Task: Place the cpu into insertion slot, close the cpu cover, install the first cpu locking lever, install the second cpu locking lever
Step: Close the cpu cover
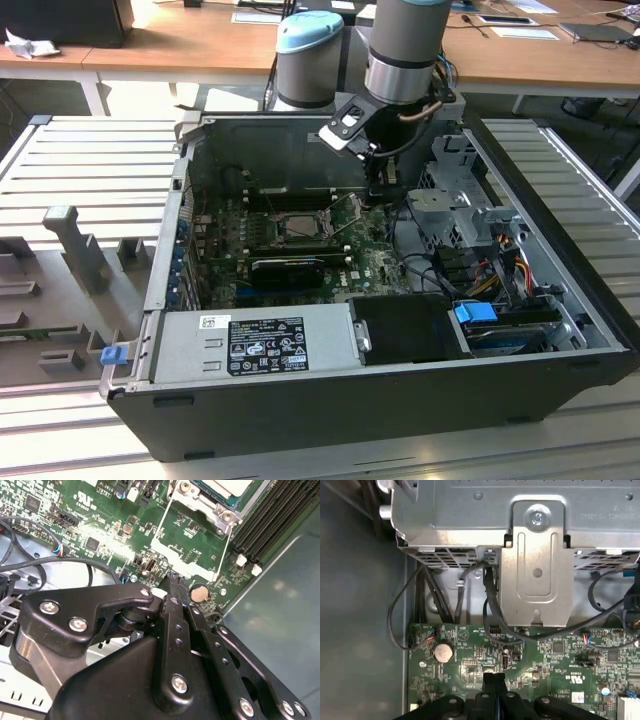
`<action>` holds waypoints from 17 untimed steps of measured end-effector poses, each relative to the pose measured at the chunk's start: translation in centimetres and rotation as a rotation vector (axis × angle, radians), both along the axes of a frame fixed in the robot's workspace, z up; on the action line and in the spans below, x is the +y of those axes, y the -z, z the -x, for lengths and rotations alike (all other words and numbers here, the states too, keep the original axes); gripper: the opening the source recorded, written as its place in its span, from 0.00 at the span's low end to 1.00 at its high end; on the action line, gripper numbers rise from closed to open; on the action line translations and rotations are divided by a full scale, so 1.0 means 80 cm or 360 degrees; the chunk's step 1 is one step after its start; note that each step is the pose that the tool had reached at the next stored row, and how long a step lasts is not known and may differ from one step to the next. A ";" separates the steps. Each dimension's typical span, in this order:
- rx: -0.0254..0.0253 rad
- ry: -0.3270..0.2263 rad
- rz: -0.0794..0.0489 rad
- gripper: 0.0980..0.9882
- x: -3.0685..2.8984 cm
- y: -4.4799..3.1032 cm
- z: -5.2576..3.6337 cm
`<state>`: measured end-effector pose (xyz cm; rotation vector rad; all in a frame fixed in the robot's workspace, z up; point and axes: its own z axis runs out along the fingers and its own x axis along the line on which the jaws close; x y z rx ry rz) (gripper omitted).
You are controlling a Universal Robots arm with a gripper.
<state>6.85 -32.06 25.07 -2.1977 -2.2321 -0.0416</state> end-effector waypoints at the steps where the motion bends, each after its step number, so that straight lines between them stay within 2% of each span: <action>1: 0.00000 -0.0001 0.0000 0.01 0.0000 0.0018 -0.001; 3: 0.00007 -0.0003 -0.0001 0.01 0.0000 0.0054 -0.001; 4: 0.00059 -0.0004 -0.0002 0.01 0.0000 0.0054 -0.001; 6: 0.00331 -0.0003 -0.0005 0.01 -0.0001 0.0045 -0.001; 7: 0.00492 -0.0003 -0.0007 0.01 0.0000 0.0036 -0.001; 9: 0.00663 -0.0003 -0.0011 0.01 -0.0001 0.0015 -0.001; 11: 0.00682 -0.0004 -0.0019 0.01 -0.0002 0.0013 0.003; 17: 0.00682 -0.0005 -0.0019 0.01 -0.0003 0.0013 0.011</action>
